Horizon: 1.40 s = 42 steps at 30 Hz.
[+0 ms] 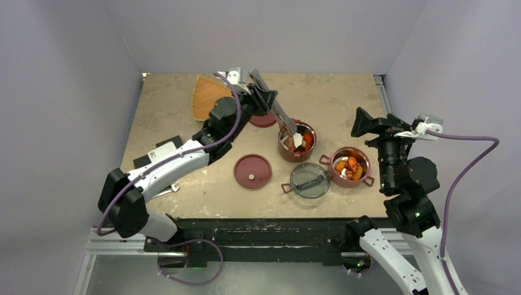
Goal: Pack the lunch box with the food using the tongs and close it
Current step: Place the fake food in the packing box.
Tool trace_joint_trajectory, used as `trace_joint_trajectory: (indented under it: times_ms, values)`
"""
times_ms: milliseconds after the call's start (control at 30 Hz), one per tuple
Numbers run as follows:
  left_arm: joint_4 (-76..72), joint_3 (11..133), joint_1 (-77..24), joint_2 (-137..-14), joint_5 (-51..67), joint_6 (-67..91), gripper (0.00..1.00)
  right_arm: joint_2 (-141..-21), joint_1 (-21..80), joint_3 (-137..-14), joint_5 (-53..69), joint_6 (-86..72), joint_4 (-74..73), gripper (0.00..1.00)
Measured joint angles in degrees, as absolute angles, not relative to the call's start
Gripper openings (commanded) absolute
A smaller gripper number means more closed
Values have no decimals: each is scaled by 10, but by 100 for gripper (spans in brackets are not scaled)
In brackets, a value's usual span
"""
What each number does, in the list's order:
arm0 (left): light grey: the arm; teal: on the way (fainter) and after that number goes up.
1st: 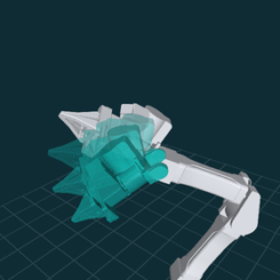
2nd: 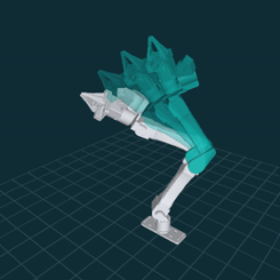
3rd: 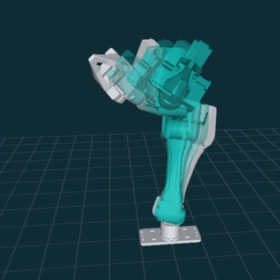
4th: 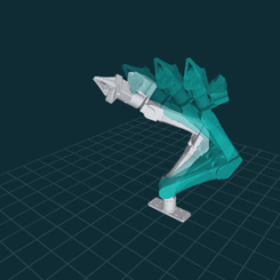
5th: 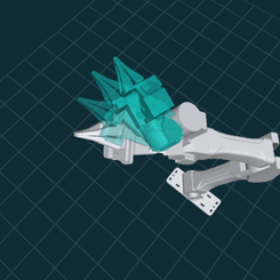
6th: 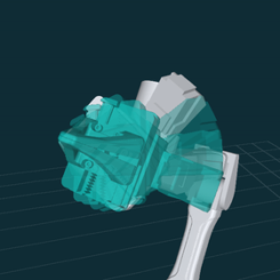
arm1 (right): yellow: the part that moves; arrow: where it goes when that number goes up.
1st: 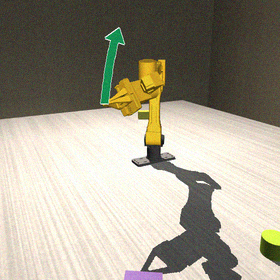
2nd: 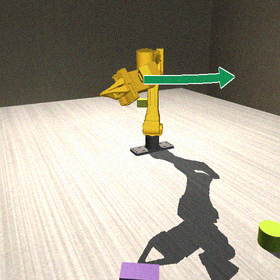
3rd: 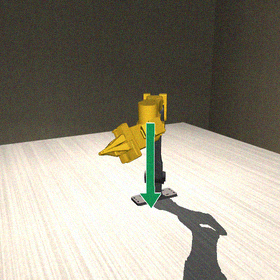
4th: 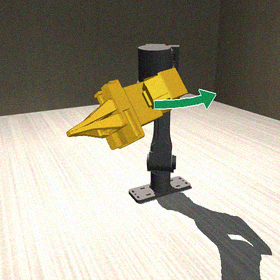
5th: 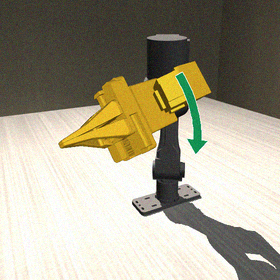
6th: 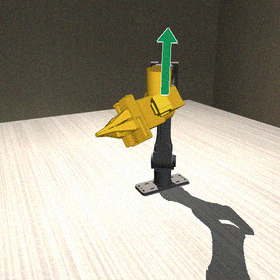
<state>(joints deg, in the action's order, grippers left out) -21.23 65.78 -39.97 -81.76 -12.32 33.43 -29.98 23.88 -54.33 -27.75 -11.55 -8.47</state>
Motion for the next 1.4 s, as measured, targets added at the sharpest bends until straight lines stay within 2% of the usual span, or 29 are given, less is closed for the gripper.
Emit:
trace_joint_trajectory:
  times_ms: [300,567,1067,1400]
  values:
    - [-248,708,-533,-952,-128,345,16,-300,239,-543,-276,-121,-85,95]
    - [-248,815,-593,-1076,-126,349,16,-299,239,-543,-276,-122,-85,95]
    - [-230,975,-615,-1214,-121,332,17,-298,239,-544,-276,-121,-86,95]
    - [-207,992,-616,-1239,-122,319,29,-298,239,-545,-277,-119,-86,95]
